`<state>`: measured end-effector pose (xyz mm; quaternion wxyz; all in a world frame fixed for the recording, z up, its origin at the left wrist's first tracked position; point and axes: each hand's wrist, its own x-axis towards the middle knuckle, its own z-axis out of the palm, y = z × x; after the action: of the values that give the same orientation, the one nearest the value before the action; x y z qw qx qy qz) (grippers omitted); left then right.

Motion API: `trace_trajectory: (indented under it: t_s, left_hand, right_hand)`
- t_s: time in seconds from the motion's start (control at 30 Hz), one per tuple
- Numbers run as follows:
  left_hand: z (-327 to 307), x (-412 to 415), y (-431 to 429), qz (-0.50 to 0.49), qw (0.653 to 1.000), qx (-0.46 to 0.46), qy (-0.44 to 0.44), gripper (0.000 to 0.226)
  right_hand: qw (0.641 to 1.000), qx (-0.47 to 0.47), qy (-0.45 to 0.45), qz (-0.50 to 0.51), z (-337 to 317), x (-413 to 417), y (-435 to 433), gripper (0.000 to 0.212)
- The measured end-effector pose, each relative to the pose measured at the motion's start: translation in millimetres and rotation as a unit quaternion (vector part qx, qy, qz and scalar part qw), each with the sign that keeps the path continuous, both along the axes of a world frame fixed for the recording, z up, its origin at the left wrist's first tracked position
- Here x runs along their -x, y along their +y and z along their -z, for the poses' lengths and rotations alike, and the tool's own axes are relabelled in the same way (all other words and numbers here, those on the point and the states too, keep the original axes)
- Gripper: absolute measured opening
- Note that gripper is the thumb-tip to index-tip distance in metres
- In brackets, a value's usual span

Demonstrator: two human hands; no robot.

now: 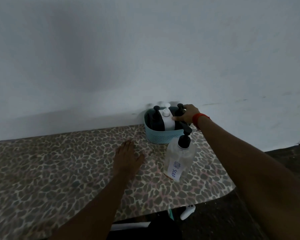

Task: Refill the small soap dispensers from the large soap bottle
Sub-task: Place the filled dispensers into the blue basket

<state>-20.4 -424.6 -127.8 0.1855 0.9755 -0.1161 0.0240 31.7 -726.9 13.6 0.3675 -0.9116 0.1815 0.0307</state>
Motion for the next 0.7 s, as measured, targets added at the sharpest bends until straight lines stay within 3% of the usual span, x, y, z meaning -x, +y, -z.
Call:
trace_trajectory:
  t_s: [0.17,0.27,0.37,0.57,0.7]
  left_hand:
    - [-1.7,2.1,0.0,0.001,1.0,0.005,0.005,0.08]
    - [-1.4,1.7,0.0,0.002,1.0,0.006,0.007,0.08]
    - [0.4,0.6,-0.4,0.004,1.0,0.004,0.004,0.079]
    - [-3.7,1.3,0.0,0.012,1.0,0.0,0.025,0.08]
    - [-20.9,1.5,0.0,0.011,0.995,0.034,0.091,0.076]
  right_hand:
    - [0.99,0.088,0.081,-0.081,-9.9,2.6,-3.9,0.041]
    - [0.985,0.132,0.073,-0.079,-5.9,3.1,-5.7,0.05]
    - [0.985,0.143,0.056,-0.079,-2.6,2.3,-4.9,0.072]
    - [0.988,0.148,0.007,-0.053,-1.8,12.2,-1.2,0.058]
    - [0.993,0.098,-0.06,-0.011,-15.9,39.0,-1.9,0.078]
